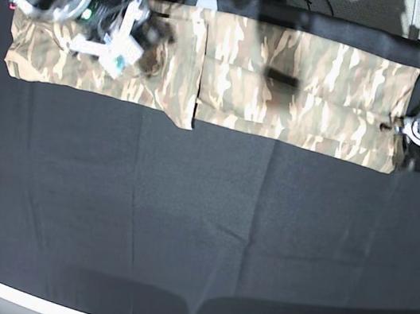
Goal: Layout the t-shirt on the table in an organized manner, then fold the t-shirt properly
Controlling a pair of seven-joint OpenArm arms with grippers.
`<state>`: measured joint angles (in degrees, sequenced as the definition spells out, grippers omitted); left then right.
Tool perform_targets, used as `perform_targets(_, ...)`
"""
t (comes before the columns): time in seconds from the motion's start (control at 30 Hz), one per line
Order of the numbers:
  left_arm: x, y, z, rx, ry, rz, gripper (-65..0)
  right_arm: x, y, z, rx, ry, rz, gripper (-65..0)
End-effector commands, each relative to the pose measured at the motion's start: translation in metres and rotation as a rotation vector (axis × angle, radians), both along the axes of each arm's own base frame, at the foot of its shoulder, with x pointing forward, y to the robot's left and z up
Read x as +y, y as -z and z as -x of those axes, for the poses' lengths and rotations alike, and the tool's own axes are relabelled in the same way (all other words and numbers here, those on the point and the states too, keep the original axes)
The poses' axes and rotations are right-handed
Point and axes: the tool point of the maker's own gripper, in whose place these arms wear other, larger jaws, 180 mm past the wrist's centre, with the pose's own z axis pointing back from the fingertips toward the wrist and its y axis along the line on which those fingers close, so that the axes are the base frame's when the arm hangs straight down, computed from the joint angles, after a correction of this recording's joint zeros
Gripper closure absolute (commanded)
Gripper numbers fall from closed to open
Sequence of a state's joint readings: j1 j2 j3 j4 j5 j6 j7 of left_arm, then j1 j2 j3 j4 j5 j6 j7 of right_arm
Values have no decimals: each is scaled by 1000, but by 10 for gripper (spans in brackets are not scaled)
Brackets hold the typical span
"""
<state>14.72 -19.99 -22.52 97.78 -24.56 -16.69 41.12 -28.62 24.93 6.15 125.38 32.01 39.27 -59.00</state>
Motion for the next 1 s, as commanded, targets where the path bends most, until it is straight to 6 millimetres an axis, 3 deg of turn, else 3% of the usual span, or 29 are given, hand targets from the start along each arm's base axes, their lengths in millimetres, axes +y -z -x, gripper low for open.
perform_targets(0.0, 4, -11, -6, -24, 5, -14, -318, 0, -8, -6, -41, -16, 1, -115)
perform_targets(0.17, 9, 14, 12, 42, -17, 3, -318, -12, -15, -21, -87, 25, 27, -115)
perform_targets(0.3, 17, 46, 30, 124, -57, 36, -318, -24, -21, -27, -105, 63, 32, -115)
perform_targets(0.4, 2, 61, 40, 177, 8, 112, -318, -32, -24, -31, -119, 87, 44, -115)
perform_targets(0.63, -44, 51, 44, 157, 145, 365, -318, -36, -28, -35, -143, 104, 37, -115)
perform_targets(0.73, -48, 48, 43, 145, 162, 386, -309, -36, -28, -35, -144, 104, 36, -115)
perform_targets(0.8, -48, 48, 42, 144, 162, 382, -242, -36, -28, -35, -144, 104, 36, -115)
perform_targets(0.93, -45, 42, 35, 93, 147, 381, 0, -36, -28, -35, -145, 104, 36, -115)
perform_targets(0.97, -43, 41, 32, 81, 136, 382, 0, -37, -28, -35, -145, 104, 40, -115)
